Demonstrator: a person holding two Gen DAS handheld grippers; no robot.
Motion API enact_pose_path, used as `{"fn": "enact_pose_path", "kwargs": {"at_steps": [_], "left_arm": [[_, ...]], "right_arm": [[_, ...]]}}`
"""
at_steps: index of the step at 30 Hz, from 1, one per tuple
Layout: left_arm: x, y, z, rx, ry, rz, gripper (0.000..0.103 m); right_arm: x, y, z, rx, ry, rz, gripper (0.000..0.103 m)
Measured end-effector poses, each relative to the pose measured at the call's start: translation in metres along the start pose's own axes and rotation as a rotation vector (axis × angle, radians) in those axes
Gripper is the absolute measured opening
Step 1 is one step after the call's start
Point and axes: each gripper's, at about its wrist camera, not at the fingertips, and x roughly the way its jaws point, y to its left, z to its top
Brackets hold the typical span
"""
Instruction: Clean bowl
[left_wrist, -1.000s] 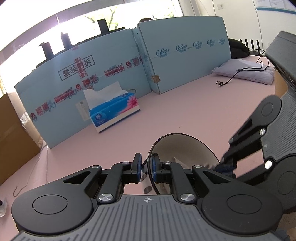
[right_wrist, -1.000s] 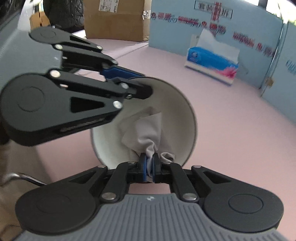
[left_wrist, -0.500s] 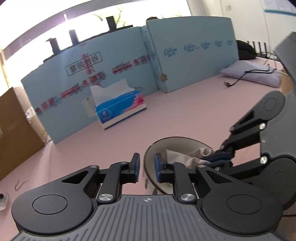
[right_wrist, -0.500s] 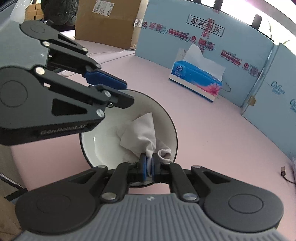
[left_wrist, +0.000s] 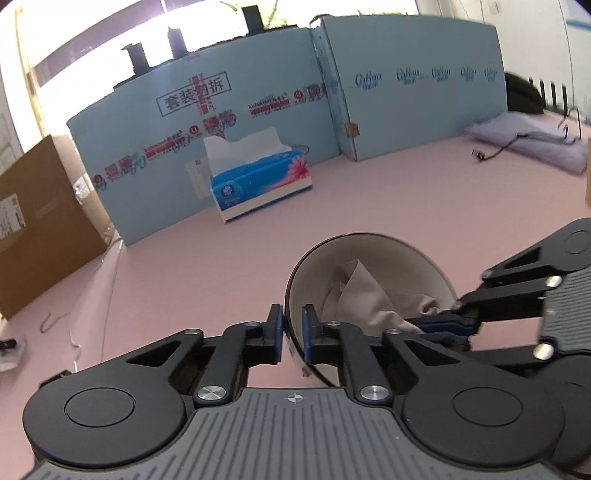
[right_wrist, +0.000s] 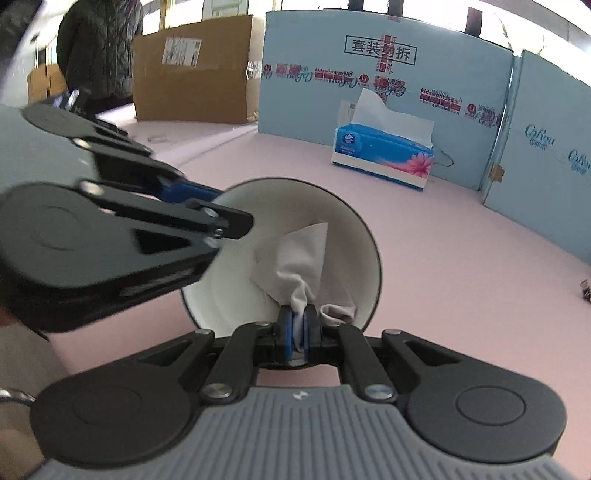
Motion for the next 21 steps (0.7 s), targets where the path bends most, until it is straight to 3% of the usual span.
{"fn": "enact_pose_path", "kwargs": {"at_steps": [4, 9, 12, 15, 21], "left_arm": [[0.003, 0.001, 0.004, 0.045, 0.001, -0.013, 0.009], [-0.007, -0.005, 0.008, 0.091, -0.046, -0.013, 0.008], [-0.007, -0.01, 0.008, 0.133, -0.061, -0.013, 0.008], [-0.005, -0.013, 0.01, 0.149, -0.07, -0.022, 0.009], [-0.001, -0.014, 0.012, 0.157, -0.079, -0.032, 0.009]], "right_arm": [[-0.002, -0.004, 0.0, 0.036, 0.002, 0.053, 0.006], [-0.001, -0.039, 0.002, 0.273, 0.053, 0.273, 0.007], [0.001, -0.051, 0.002, 0.334, 0.084, 0.326, 0.007], [0.003, -0.04, 0.006, 0.227, 0.104, 0.26, 0.007], [0.007, -0.011, 0.009, -0.052, 0.106, 0.049, 0.006]]}}
